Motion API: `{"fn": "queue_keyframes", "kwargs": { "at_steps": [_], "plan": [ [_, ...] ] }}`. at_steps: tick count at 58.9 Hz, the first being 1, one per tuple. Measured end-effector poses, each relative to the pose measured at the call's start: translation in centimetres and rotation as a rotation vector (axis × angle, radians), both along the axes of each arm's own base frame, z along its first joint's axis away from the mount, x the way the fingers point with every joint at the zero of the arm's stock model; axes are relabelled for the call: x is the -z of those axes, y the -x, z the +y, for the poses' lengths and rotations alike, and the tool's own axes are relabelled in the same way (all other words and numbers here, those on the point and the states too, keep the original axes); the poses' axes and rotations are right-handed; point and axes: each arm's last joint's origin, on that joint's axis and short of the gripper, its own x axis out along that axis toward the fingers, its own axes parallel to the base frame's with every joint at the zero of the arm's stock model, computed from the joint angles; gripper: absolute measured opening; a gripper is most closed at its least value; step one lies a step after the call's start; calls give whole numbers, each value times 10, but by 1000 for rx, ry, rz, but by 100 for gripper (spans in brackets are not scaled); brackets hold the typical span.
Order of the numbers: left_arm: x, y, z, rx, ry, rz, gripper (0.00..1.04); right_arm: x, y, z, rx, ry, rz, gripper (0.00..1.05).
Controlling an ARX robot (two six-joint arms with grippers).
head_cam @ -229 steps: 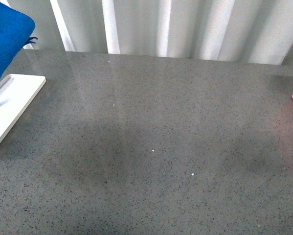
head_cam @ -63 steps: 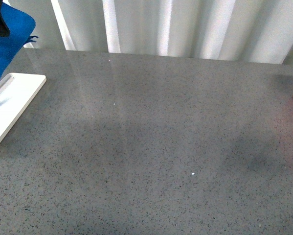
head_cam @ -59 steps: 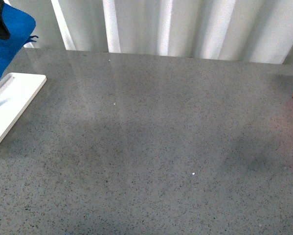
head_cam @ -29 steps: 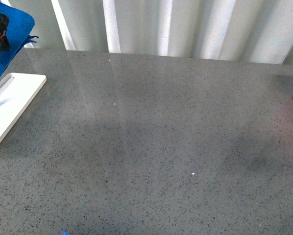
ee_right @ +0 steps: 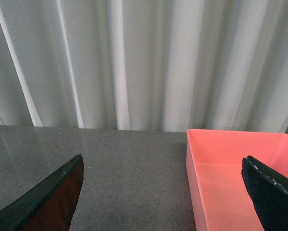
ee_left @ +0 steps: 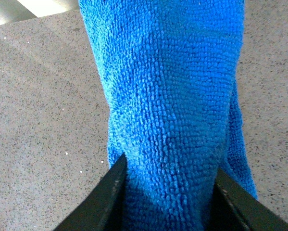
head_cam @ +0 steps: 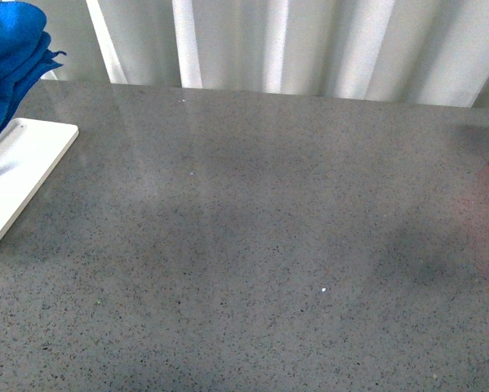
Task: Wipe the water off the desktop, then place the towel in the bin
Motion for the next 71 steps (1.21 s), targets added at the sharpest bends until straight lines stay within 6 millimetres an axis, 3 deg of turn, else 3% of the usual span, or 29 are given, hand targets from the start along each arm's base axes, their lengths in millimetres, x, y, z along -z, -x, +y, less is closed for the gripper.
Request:
{"fn": "queue_keyframes", "kwargs": {
  "at_steps": [10,16,21,31,41,48,61,69,71],
  "plan": [
    [-12,10,-7,51,50,-34,15,0,0,0,0,0,0,98],
    [-22,16,-18,108,105,-63,5,0,0,0,0,0,0,98],
    [-34,20,-26,152,141,-91,5,0,0,0,0,0,0,98],
    [-79,30,-49,245,226,-206,5,0,0,0,0,0,0,98],
    [-98,40,-68,318,333,-237,5,0,0,0,0,0,0,98],
    [-115,62,-95,454,474,-273,5,0,0,0,0,0,0,98],
    [-132,104,-154,699,708,-280,5,0,0,0,0,0,0,98],
    [-125,106,-185,746,714,-259,5,0,0,0,2,-2,3,98],
    [-123,105,-190,745,712,-260,5,1,-1,0,-1,-21,105,98]
  ]
}}
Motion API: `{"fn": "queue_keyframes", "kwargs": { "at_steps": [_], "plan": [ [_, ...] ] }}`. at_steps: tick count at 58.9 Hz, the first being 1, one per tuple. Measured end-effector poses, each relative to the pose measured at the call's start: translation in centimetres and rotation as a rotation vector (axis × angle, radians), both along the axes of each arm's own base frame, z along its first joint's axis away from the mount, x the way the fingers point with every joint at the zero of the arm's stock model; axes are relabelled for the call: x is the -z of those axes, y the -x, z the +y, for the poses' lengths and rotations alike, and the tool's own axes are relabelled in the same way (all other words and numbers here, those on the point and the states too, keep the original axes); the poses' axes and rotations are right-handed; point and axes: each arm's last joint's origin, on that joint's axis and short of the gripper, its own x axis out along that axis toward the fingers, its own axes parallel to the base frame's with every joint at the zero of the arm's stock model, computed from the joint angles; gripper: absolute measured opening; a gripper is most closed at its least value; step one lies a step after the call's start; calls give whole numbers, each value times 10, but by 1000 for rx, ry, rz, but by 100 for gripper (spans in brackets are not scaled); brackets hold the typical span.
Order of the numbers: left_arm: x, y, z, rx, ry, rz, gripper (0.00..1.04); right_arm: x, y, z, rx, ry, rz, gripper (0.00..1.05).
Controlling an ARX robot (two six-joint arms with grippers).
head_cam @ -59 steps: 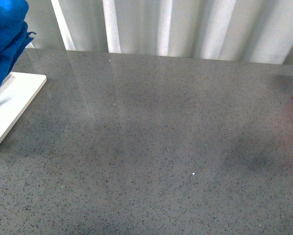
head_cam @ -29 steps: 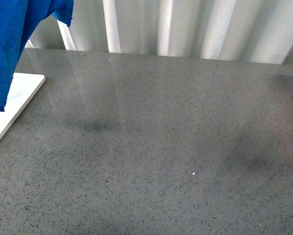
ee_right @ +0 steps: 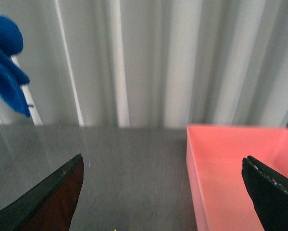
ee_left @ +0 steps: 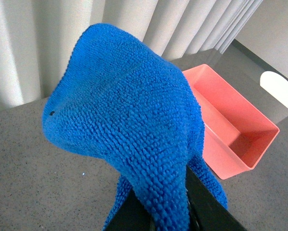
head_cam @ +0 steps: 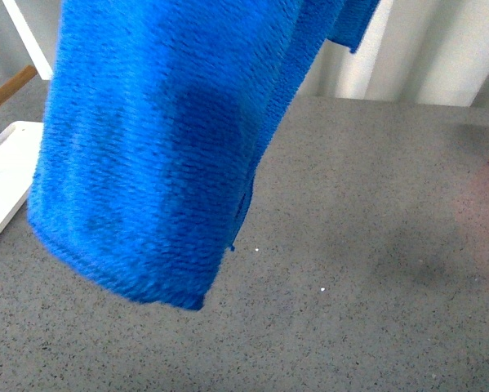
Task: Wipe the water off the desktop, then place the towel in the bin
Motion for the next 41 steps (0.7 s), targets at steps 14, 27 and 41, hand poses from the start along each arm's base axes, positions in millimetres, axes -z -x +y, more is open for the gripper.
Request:
{"fn": "queue_keyframes", "kwargs": {
  "at_steps": [14,27,41],
  "plan": [
    [3,-1,-8,-4,2,4,5,1,-40,-11,-424,-152,339,98],
    [2,-2,-8,-6,4,3,5,6,-88,4,-892,-264,220,98],
    [2,-2,-8,-7,4,2,5,7,-122,37,-1075,-366,147,98]
  ]
}}
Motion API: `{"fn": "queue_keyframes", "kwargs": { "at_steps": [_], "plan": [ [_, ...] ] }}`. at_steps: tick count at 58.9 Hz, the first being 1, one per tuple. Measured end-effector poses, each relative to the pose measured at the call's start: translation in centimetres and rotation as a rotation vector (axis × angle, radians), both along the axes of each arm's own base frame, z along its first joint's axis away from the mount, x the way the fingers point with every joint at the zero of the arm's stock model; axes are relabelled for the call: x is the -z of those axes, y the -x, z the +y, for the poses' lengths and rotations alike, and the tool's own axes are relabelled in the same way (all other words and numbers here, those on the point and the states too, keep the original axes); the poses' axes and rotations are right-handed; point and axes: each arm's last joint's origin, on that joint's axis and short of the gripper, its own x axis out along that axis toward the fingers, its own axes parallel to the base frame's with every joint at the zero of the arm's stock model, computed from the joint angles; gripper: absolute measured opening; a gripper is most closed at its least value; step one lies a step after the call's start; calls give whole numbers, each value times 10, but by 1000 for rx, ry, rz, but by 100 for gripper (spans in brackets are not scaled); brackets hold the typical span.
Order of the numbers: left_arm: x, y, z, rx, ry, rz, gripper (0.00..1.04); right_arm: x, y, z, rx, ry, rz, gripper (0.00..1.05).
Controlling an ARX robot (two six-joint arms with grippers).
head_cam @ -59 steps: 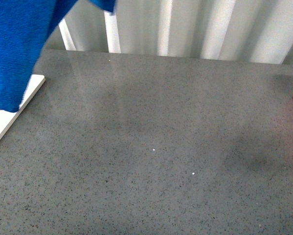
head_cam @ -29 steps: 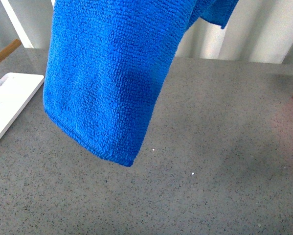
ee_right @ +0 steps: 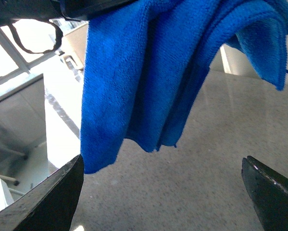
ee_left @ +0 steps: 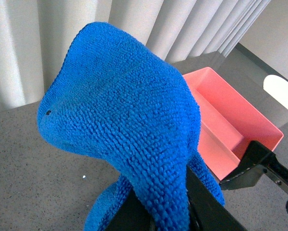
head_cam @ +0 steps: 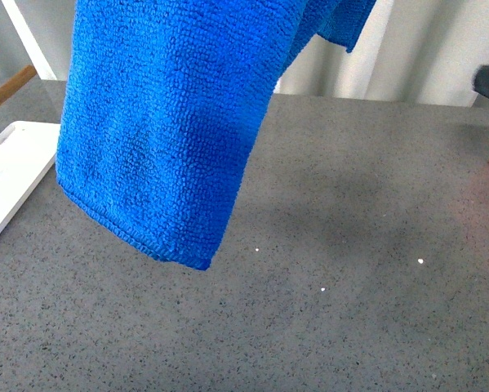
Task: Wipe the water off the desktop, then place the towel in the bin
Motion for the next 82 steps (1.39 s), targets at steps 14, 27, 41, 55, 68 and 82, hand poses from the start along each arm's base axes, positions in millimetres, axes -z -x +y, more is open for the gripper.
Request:
{"fn": "queue_keyframes", "kwargs": {
  "at_steps": [14,27,41,55,68,82],
  "plan": [
    [0,0,0,1,0,0,5,1,-47,42,-121,-58,23,98],
    [0,0,0,0,0,0,5,-5,-87,83,-181,-93,12,98],
    [0,0,0,-3,-1,0,5,-18,-103,119,-281,-91,-4,97],
    [0,-1,1,-12,-2,0,8,-20,-108,128,-232,-73,-26,60],
    [0,0,0,-4,0,1,49,-10,-104,119,-216,-39,-51,22],
    [0,-1,2,-20,-3,-1,79,-6,-104,108,-188,38,-51,5]
  ]
}}
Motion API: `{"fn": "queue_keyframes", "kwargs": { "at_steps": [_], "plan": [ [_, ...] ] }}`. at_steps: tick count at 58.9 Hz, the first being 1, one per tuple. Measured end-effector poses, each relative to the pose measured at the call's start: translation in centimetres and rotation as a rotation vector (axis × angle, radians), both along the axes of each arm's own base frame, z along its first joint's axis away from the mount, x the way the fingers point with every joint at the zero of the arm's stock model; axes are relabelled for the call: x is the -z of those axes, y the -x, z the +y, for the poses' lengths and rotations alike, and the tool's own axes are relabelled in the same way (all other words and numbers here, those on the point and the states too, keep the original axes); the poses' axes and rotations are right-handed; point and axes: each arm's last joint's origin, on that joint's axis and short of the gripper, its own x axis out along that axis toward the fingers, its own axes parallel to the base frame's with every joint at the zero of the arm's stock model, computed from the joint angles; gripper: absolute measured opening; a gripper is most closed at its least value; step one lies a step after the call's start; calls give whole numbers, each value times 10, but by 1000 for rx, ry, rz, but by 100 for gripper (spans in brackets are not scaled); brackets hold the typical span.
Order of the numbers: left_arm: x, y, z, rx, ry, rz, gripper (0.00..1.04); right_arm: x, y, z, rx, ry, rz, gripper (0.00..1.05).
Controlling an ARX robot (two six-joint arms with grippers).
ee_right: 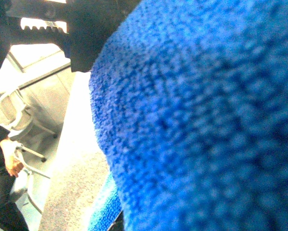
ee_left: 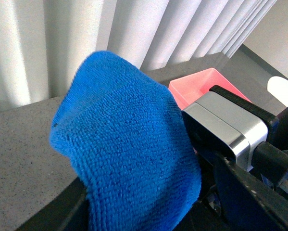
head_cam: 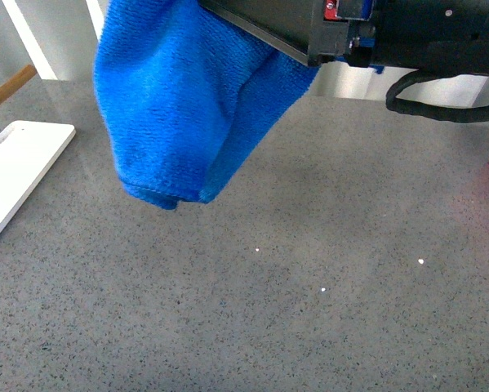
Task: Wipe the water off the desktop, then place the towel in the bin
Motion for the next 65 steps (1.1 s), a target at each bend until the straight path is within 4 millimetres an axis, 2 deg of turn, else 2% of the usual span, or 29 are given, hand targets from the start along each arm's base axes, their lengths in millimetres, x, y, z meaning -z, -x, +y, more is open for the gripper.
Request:
{"fn": "queue_keyframes", "kwargs": {
  "at_steps": [9,29,33,34,36,40,43,45,50,52,57,65],
  "plan": [
    [0,0,1,-7,-3,-1,100,0,1,-9,17,29,-32,5],
    [0,0,-2,-3,-2,-8,98,-2,10,-24,29,63,-57,5],
    [1,3,-3,-227,-42,-165,88,-2,11,-26,34,65,-57,5],
    [2,5,1,-322,-52,-216,85,-2,11,-27,36,65,-57,5],
    [5,8,5,-408,-64,-257,81,-2,12,-27,37,65,-56,5],
    [15,22,23,-640,-80,-327,70,-1,13,-29,33,62,-56,5],
    [21,29,34,-725,-92,-342,63,0,15,-30,35,62,-54,5],
    [24,34,40,-749,-95,-347,60,-1,15,-32,42,63,-54,5],
    [42,53,63,-789,-110,-348,41,-2,15,-34,53,62,-55,5],
    [45,56,65,-792,-113,-347,38,-2,15,-34,53,60,-56,5],
    [60,69,77,-785,-125,-334,23,-3,16,-34,48,60,-55,5],
    [72,85,88,-773,-129,-334,4,-3,17,-36,54,59,-55,5]
  ]
}}
